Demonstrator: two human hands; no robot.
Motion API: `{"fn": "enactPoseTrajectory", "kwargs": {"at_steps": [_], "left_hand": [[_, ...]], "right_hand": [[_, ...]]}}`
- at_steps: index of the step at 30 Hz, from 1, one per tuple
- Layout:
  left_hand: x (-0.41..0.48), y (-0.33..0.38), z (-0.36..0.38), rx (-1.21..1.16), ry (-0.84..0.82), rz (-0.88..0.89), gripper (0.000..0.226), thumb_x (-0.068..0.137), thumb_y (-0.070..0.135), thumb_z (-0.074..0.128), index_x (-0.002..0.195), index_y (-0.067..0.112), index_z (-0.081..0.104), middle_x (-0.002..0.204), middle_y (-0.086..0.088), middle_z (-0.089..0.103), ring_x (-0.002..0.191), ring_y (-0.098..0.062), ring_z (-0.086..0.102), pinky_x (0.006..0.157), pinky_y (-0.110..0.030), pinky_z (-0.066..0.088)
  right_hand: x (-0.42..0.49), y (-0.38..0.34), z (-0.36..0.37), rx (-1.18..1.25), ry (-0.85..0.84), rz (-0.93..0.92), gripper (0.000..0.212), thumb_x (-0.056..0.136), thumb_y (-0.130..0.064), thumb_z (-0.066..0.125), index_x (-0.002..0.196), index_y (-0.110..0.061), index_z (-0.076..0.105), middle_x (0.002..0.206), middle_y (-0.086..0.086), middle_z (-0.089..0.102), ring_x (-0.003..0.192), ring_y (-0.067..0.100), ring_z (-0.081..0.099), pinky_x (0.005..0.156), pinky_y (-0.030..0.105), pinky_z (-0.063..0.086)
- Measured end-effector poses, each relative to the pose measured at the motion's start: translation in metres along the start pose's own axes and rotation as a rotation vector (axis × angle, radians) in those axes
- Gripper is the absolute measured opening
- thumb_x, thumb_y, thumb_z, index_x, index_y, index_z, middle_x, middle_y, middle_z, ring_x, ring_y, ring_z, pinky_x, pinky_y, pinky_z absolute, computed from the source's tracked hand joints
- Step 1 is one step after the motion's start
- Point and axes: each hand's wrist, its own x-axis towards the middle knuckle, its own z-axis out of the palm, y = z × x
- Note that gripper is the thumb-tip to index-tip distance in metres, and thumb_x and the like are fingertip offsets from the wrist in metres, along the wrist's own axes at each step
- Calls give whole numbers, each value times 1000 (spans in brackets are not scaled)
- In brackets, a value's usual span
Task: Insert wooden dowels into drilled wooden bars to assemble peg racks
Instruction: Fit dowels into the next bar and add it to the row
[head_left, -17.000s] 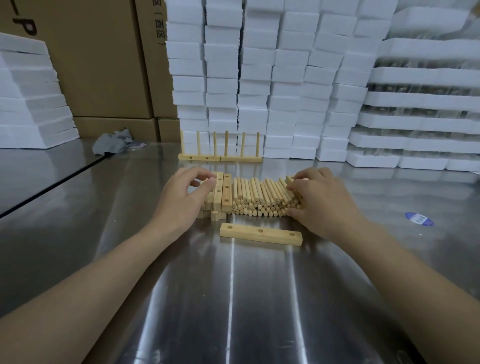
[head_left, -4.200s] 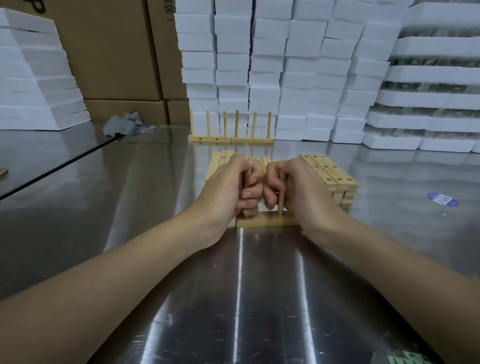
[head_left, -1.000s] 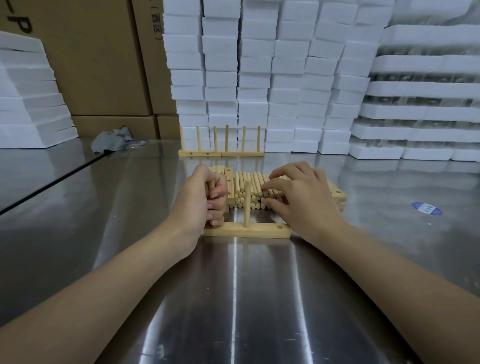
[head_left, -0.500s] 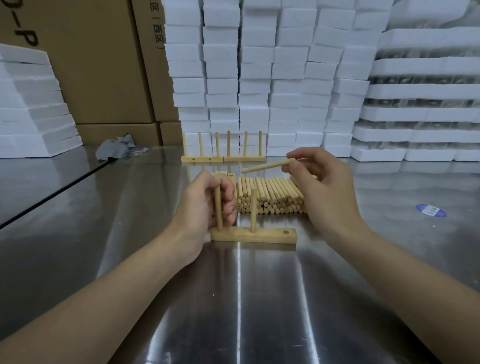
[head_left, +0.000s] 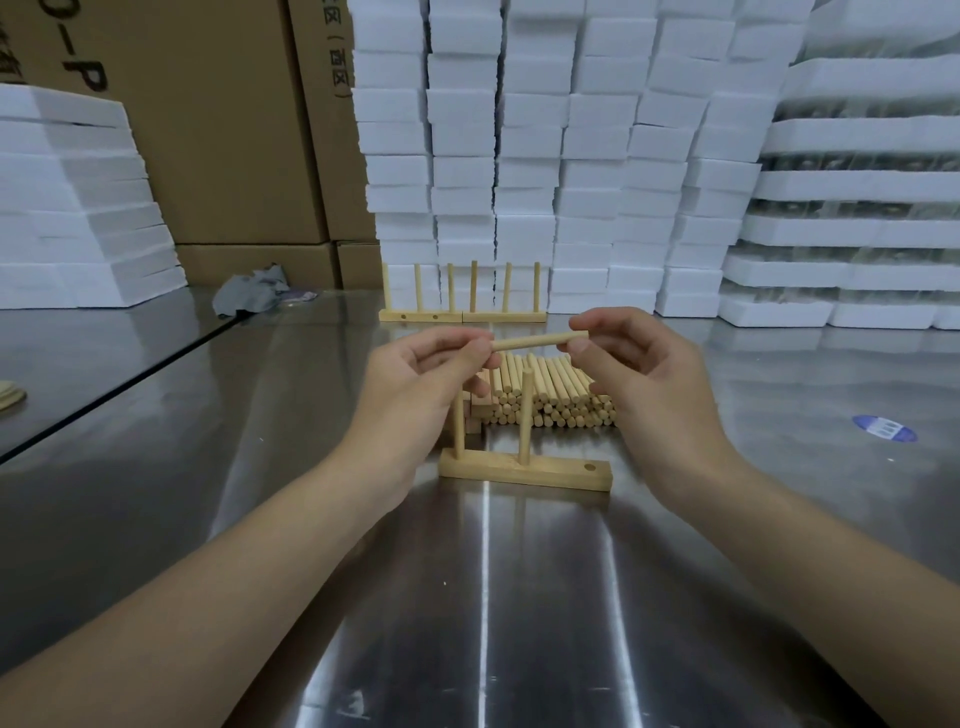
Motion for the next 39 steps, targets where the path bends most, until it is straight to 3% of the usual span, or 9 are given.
{"fn": "enactPoseTrajectory", "kwargs": {"at_steps": [7,12,15,17,19,21,25,30,39], "left_hand": [[1,1,-2,23,2,-12,13,101,16,70,109,16,81,99,-4,83,81,-15,76,65,-18,57],[1,1,-3,39,-47,-11,14,99,20,73,111,15,77,101,-4,83,84,-12,75,67,-16,56],[2,0,-3,61,-89,-64,18,102,28,68,114,14,72,97,-4,82,87,-18,77,70,-19,55],[1,-1,-2,41,-123,-104,18,105,29,61,109,13,71,83,-4,77,83,-23,76,70,-22,56],[0,-3,0,46,-132,-97,21,106,24,56,96,13,72,68,-3,63,72,-22,70,68,-24,55],[-1,-5,2,47,-102,-72,28,104,17,53,84,15,73,62,0,50,61,-18,60,62,-25,52],[-2,-5,3,-1,-36,-69,36,102,11,50,75,19,73,60,4,39,55,-14,43,57,-30,41],[-2,-3,4,-30,-14,-79,32,103,7,49,78,12,68,59,4,35,51,-13,35,54,-31,32],[-3,-3,5,-21,-35,-62,38,101,9,51,70,18,70,59,4,35,52,-12,35,56,-31,33]], "right_hand": [[3,0,-1,45,29,62,14,95,-17,76,106,-27,78,97,-4,81,92,3,72,78,24,49],[8,-5,-6,259,-147,236,24,91,-36,75,113,-28,82,98,-8,77,90,6,65,75,25,50],[17,-14,-18,155,-24,142,17,101,-33,68,102,-23,81,86,-7,74,80,6,63,68,23,49],[20,-24,-31,-72,-14,-31,23,105,-31,63,96,-15,76,76,-6,71,71,5,61,62,18,47],[20,-30,-40,-285,-108,-159,23,105,-29,63,92,-13,71,74,-1,72,69,6,64,65,19,49],[17,-29,-41,-401,-227,-161,21,104,-28,64,90,-13,70,75,4,72,71,12,68,73,30,53],[12,-19,-34,-482,-341,-148,20,103,-24,66,86,-14,69,73,5,71,74,24,69,76,41,56],[13,-9,-32,-542,-342,-189,17,102,-27,68,86,-20,69,72,0,69,72,22,65,65,21,45],[10,-11,-30,-535,-397,-225,14,103,-26,67,93,-17,70,75,1,71,72,18,67,66,19,46]]}}
